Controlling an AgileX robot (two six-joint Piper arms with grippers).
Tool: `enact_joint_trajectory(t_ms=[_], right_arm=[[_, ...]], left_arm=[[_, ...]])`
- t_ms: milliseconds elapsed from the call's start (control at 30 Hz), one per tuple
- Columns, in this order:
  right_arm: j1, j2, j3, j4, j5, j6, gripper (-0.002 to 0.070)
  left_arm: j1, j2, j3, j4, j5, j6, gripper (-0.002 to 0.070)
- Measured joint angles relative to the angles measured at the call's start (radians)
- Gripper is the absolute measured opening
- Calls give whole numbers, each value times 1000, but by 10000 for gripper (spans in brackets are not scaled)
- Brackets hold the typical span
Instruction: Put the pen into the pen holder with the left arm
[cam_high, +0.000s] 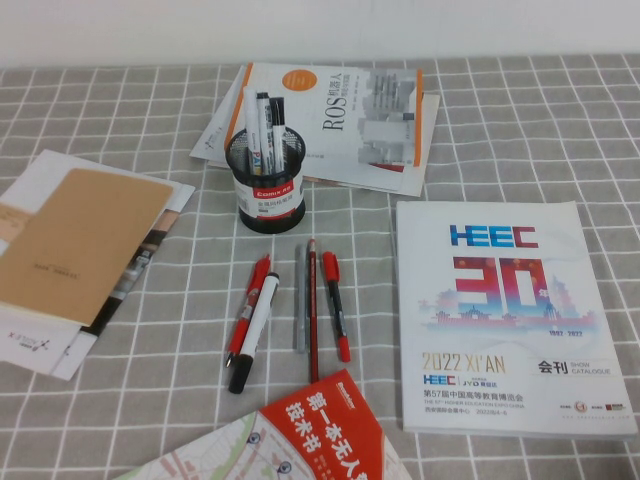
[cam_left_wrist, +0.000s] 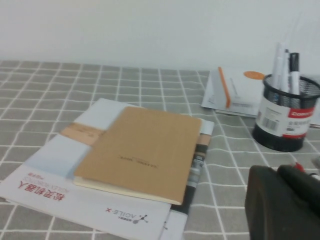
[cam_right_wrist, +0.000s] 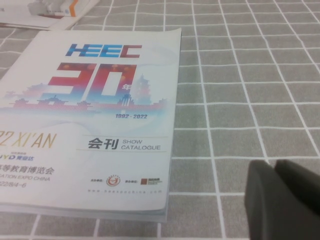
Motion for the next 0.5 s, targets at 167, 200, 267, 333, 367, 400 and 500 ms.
enact_joint_trajectory(t_ms=[167,200,267,333,367,400,500], right_arm=[[0,0,0,4,0,0,-12],[0,0,0,4,0,0,-12],[0,0,0,4,0,0,-12],[0,0,0,4,0,0,-12],[0,0,0,4,0,0,-12],[0,0,0,4,0,0,-12],[0,0,0,6,0,0,-12]], left_arm=[[19,-2,80,-20,-108,26,-3],[19,-2,100,-20,-133,26,-3],[19,-2,140,-20,-175,26,-3],[19,-2,157,-22,-181,26,-3],[19,-2,158,-23,-177,26,-3],[19,-2,159,-23,-168,26,-3],[19,-2,160,-23,-124,26,-3]])
